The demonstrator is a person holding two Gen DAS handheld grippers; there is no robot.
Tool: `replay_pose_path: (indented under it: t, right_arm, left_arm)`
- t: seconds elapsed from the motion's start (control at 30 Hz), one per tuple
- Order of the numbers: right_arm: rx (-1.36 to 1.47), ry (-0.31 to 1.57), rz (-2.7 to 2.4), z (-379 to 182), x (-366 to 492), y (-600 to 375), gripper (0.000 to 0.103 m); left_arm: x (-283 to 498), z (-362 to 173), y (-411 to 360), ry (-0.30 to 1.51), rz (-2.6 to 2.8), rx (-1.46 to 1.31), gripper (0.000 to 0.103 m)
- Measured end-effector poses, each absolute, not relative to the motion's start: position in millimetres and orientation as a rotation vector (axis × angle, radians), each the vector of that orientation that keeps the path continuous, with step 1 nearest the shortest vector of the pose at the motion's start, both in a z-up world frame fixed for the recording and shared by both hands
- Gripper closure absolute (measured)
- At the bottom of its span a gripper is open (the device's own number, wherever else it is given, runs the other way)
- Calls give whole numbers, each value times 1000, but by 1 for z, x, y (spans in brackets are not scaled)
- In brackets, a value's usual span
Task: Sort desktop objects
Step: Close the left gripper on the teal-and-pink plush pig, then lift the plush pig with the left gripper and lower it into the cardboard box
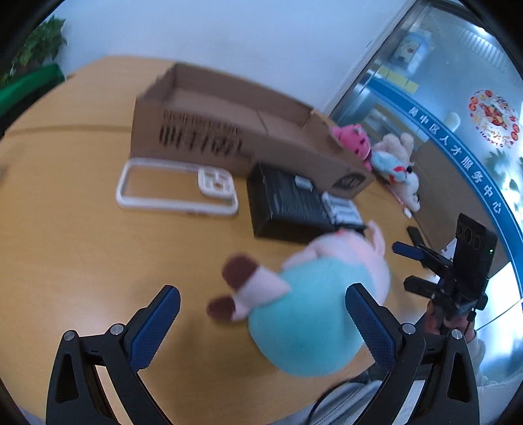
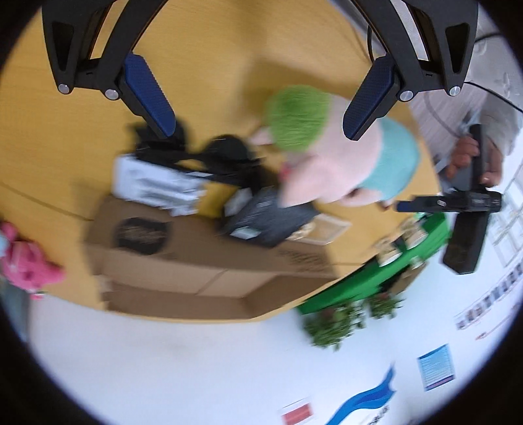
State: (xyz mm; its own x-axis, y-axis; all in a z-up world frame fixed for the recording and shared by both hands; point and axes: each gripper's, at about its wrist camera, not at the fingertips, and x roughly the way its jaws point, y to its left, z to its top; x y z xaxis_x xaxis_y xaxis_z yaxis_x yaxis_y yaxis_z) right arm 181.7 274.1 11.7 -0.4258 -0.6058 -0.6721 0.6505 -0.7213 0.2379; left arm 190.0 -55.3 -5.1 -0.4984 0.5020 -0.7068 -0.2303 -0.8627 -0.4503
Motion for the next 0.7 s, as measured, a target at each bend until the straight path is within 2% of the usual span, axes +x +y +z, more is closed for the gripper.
replay_pose_path:
  t: [0.1,0.23,0.33,0.37,0.4,0.43,0.53,0.7]
  right_arm:
    - [1025,45,-2030,-6,184,234,1]
    - [951,134,-1966,-1,203,201,0]
    - [979,48,-1979,-4,193,213,2]
    - [1010,29,-1980,-9,189,215,4]
    - [1021,24,-1957,-11,188,215,10]
    - [1013,15,-1930,-12,190,212,17]
    - [983,78,-1950,-6,200,201,18]
    - [929,16,-1997,25,193,214,21]
  left_arm:
    - [193,-17,-60,-527,2305,-1234,0]
    - [193,-17,-73,-572,2321,-1239,2]
    - [192,-17,-68,-548,2270,-1241,6]
    - [191,-17,-63,-541,2241,-1236,14]
    - [190,-17,-57,-537,2216,-1231,20]
    - [189,-14,-52,-516,2230,-1228,21]
    - [184,-2,-40,-416,2276,-1211,24]
    - [167,46,-33,-349,2333,-1072,27]
